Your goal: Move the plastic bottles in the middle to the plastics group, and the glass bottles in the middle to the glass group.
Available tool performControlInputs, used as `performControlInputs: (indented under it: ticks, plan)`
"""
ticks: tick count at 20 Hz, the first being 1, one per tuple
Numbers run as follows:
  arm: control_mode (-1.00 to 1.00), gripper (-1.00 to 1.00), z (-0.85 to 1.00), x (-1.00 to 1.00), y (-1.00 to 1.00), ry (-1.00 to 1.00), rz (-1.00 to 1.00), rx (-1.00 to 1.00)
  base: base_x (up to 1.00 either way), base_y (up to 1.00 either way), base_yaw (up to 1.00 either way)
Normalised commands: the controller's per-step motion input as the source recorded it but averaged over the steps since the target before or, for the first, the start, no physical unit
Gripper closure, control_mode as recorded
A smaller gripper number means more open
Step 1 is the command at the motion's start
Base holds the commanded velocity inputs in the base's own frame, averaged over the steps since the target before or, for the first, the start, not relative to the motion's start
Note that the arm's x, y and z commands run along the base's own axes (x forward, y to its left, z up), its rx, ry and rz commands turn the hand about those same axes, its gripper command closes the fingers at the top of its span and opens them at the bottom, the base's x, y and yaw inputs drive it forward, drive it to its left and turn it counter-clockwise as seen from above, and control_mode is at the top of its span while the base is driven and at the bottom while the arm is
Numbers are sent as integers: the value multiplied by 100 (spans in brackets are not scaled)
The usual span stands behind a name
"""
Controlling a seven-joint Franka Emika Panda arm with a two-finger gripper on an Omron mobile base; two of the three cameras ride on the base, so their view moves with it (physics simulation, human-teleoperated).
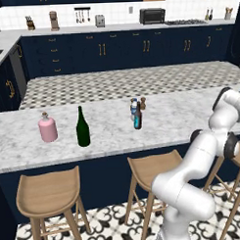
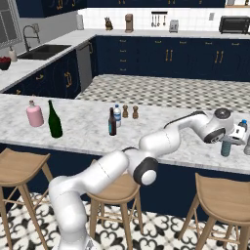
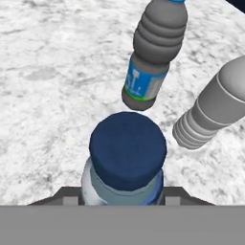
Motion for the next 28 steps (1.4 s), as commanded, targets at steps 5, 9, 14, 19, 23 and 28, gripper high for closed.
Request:
performControlInputs:
  ticks: [5, 9, 14, 19, 23, 28]
  plan:
    - [-100, 100, 0, 0, 0, -4, 0, 23, 0, 0, 0]
    - [-100, 100, 1, 0, 0, 0, 0, 11, 0, 0, 0]
    - [-100, -100, 0, 0, 0, 0, 0, 0, 0, 0, 0]
    - [-100, -100, 0, 0, 0, 0, 0, 0, 0, 0, 0]
    - [-100, -100, 0, 0, 0, 0, 0, 0, 0, 0, 0]
    - [-100, -100, 16, 0, 2, 0, 0, 0, 0, 0, 0]
